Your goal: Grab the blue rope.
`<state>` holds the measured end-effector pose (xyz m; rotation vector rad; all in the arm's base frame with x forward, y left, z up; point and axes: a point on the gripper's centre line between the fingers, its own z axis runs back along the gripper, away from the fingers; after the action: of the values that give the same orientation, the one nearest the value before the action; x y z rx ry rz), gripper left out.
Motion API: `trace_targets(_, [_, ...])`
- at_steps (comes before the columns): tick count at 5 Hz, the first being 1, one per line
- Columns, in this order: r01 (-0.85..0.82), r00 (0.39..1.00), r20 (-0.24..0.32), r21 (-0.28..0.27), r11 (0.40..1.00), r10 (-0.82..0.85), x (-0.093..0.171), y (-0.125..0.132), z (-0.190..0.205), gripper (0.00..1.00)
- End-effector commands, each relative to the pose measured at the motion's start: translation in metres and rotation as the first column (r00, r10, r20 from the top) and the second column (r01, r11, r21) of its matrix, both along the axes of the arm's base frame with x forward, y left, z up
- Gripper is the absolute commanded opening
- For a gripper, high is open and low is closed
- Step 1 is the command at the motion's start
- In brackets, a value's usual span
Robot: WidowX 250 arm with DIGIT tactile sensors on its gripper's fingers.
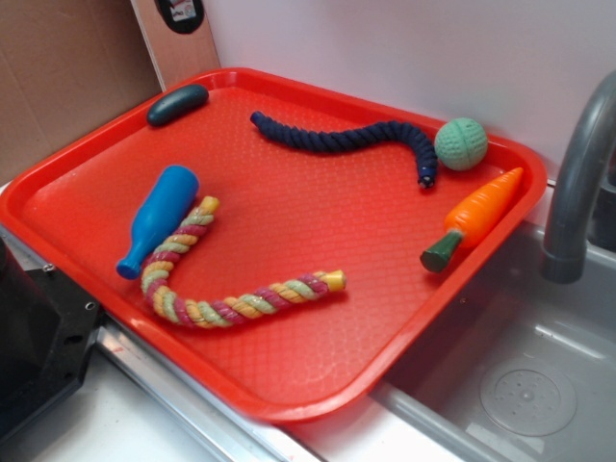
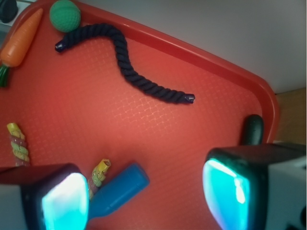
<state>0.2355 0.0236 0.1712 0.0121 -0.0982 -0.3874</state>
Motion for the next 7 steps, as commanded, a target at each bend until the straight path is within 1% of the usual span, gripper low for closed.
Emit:
trace_targets(1, [0.100, 0.993, 0.067, 0.017, 0.995, -0.101, 0.030, -0.016, -0.015, 1.00])
trace_targets(2, [0.193, 0.978, 0.070, 0.050, 0.980, -0.196, 0.050, -0.029, -0.045, 1.00])
trace_targets(3, [0.241, 0.967, 0.078, 0.046, 0.970, -0.244, 0.068, -0.030, -0.067, 1.00])
trace_targets(4, [0.290, 0.949, 0.117, 0.025, 0.957, -0.291, 0.081, -0.030, -0.086, 1.00])
trace_targets(5, [0.340, 0.938, 0.079, -0.019, 0.940, -0.338, 0.090, -0.030, -0.104, 1.00])
trace_targets(6, [0.394, 0.919, 0.051, -0.033, 0.919, -0.392, 0.095, -0.034, -0.117, 1.00])
trace_targets(7, [0.422, 0.906, 0.028, -0.037, 0.906, -0.421, 0.095, -0.031, -0.127, 1.00])
